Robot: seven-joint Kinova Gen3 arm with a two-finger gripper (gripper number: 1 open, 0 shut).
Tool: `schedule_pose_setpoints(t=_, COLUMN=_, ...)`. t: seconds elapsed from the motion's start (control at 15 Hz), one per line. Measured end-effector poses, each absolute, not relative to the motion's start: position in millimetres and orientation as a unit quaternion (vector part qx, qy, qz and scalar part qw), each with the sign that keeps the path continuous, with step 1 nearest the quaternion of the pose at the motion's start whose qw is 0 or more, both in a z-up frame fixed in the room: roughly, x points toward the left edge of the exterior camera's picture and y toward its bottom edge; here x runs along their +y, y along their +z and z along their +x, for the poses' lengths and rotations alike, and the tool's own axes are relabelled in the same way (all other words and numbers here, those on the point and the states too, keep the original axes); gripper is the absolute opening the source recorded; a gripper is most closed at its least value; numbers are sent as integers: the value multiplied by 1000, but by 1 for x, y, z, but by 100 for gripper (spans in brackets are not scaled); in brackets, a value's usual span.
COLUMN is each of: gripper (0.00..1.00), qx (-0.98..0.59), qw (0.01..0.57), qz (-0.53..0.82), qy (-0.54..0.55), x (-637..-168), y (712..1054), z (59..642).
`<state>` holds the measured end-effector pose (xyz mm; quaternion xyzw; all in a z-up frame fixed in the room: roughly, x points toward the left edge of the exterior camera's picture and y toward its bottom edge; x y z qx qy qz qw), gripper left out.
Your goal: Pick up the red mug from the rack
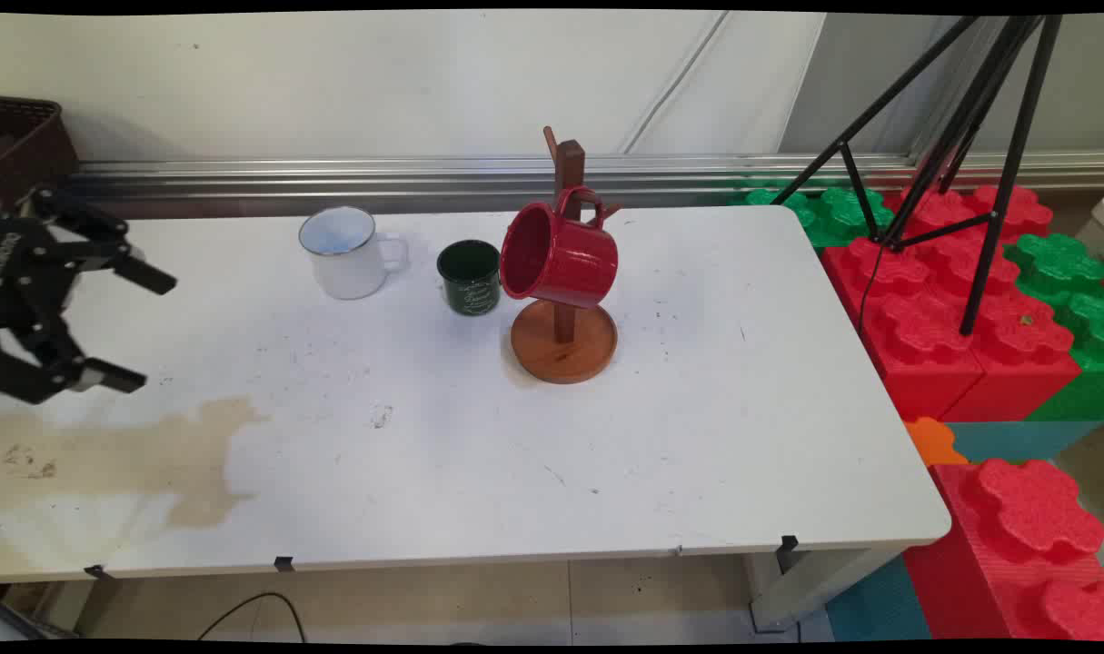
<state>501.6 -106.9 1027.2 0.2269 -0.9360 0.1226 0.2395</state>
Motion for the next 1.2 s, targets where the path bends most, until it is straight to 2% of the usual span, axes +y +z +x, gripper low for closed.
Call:
schedule_pose_setpoints(t=0.67, gripper=100, qx=-899, qw=312, qz=258, qy=168, x=-165, y=1037, z=434)
schedule_pose_setpoints(t=1.2, gripper=100, qx=-867, qw=359, qz=306, qy=161, x=-221, y=1026, z=363)
